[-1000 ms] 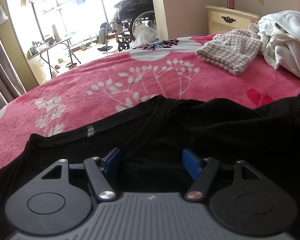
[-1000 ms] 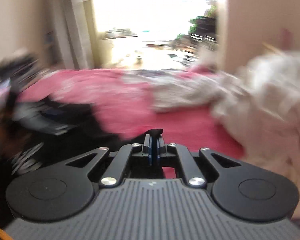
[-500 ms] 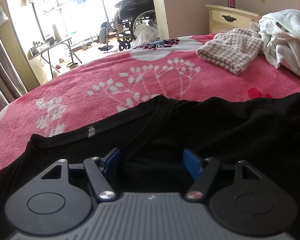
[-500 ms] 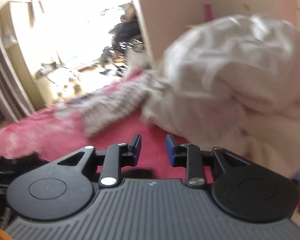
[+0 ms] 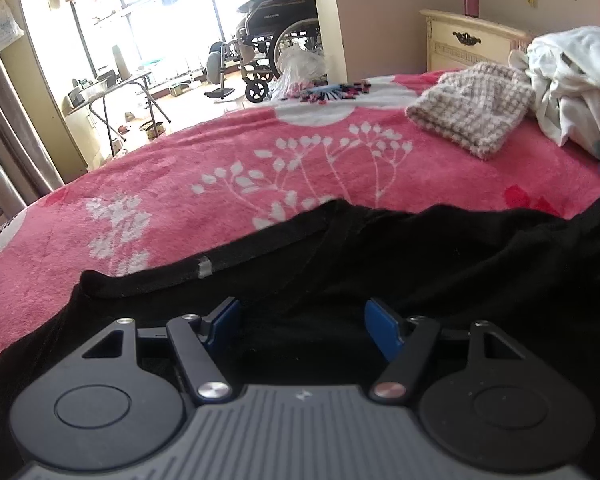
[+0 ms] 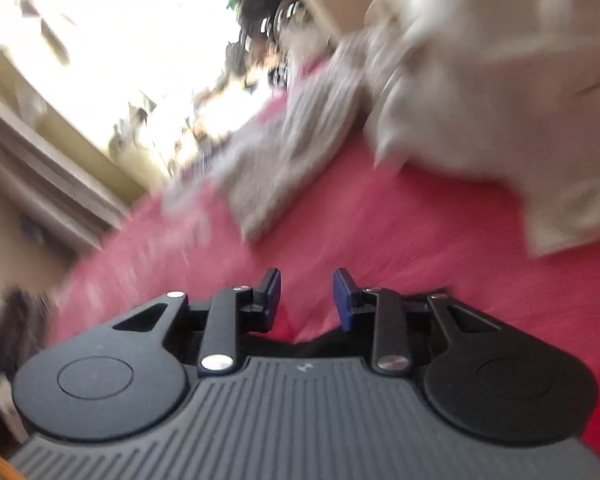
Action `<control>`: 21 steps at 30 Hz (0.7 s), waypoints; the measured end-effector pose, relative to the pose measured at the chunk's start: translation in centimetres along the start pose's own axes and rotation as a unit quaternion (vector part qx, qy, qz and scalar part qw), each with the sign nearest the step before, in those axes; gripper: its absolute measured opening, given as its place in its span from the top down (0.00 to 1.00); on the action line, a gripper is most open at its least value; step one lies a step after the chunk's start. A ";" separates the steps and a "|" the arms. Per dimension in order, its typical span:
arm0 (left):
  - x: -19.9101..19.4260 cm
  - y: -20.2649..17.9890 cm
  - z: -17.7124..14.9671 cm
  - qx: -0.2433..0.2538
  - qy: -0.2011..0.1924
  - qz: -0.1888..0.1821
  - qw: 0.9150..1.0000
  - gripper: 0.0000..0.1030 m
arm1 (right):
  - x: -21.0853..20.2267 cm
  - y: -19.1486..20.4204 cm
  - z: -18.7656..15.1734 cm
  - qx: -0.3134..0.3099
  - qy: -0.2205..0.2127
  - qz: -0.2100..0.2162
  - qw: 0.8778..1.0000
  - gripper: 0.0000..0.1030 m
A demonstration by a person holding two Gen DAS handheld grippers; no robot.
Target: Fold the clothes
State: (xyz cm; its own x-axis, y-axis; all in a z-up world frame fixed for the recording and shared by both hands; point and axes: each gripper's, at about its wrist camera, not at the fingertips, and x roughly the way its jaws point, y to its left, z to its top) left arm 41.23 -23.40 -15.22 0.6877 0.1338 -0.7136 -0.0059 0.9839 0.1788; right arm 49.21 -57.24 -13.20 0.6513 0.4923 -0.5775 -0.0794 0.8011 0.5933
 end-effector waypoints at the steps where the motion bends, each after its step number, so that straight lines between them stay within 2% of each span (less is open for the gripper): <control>1: -0.4 0.1 0.2 -0.001 -0.007 -0.002 1.000 0.32 | -1.8 -0.7 -0.3 0.014 -0.005 -0.001 1.000 0.62; 3: -1.4 0.0 0.5 -0.001 -0.021 -0.011 1.000 0.32 | -4.9 -2.2 -1.1 0.051 -0.004 -0.002 0.999 0.56; 6: -3.0 -1.5 1.0 0.020 -0.031 -0.051 0.998 0.32 | -7.5 -4.4 -3.3 0.109 0.032 0.013 0.993 0.55; 9: -4.0 -4.3 0.6 0.057 -0.031 -0.094 0.993 0.32 | -7.4 -5.4 -5.1 0.142 0.070 0.014 0.987 0.55; 12: -4.3 -7.5 -0.1 0.094 -0.028 -0.127 0.987 0.34 | -7.1 -5.9 -5.9 0.153 0.080 0.006 0.985 0.54; 14: -4.6 -9.6 -0.5 0.118 -0.025 -0.149 0.981 0.39 | -6.8 -6.0 -6.2 0.159 0.087 0.010 0.983 0.55; 18: -5.1 -13.8 -1.4 0.166 -0.020 -0.193 0.967 0.65 | -5.4 -5.2 -6.5 0.145 0.096 0.013 0.985 0.57; 19: -5.2 -14.9 -1.7 0.178 -0.019 -0.204 0.962 0.70 | -4.8 -4.8 -6.5 0.139 0.097 0.013 0.985 0.61; 20: -5.1 -15.2 -1.7 0.182 -0.017 -0.204 0.962 0.72 | -4.5 -4.4 -6.5 0.133 0.097 0.014 0.986 0.65; 21: -5.1 -15.5 -1.7 0.185 -0.016 -0.201 0.962 0.75 | -4.4 -4.1 -6.5 0.126 0.096 0.017 0.987 0.74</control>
State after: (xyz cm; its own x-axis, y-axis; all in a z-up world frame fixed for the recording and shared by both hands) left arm 36.59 -39.07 -15.55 0.6027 -0.2587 -0.7549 0.5197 0.8451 0.1253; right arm 41.80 -60.45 -16.75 0.4949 0.5915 -0.6365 0.1070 0.6854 0.7202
